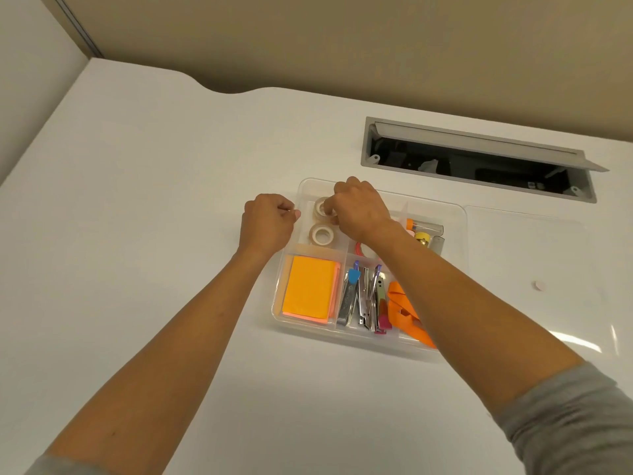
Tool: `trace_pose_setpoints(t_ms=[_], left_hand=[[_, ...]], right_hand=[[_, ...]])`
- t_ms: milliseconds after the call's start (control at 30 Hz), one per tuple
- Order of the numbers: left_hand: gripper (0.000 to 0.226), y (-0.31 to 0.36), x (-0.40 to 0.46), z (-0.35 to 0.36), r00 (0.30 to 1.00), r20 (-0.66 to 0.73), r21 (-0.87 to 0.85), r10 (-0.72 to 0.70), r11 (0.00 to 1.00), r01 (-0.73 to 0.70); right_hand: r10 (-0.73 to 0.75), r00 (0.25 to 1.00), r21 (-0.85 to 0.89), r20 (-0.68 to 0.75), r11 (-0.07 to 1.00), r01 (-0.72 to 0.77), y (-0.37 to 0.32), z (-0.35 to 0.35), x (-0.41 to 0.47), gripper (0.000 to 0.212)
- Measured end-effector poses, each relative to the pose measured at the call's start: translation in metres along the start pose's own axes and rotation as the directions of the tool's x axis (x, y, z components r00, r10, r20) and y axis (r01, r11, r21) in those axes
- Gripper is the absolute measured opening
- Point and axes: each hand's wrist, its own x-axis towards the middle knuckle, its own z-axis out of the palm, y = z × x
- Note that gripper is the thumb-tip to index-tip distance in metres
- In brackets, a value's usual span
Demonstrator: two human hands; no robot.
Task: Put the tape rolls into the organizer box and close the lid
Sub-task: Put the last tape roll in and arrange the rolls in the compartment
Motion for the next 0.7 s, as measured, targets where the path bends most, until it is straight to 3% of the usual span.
trace_pose_setpoints(t_ms=[500, 700], left_hand=[[0.028, -0.0018, 0.0012, 0.0010, 1.000, -0.010, 0.025, 0.003, 1.000, -0.003], [0.028, -0.0011, 0.0000, 0.0000, 1.000, -0.012, 0.050, 0.027, 0.998, -0.027]], right_hand=[[-0.079, 0.996, -0.042, 0.048, 0.996, 0.081, -0.0014, 0.0014, 0.0002, 0.026], [-0.043, 0.997, -0.042, 0.062, 0.998, 0.046, -0.0021, -0.0017, -0.0022, 0.032]])
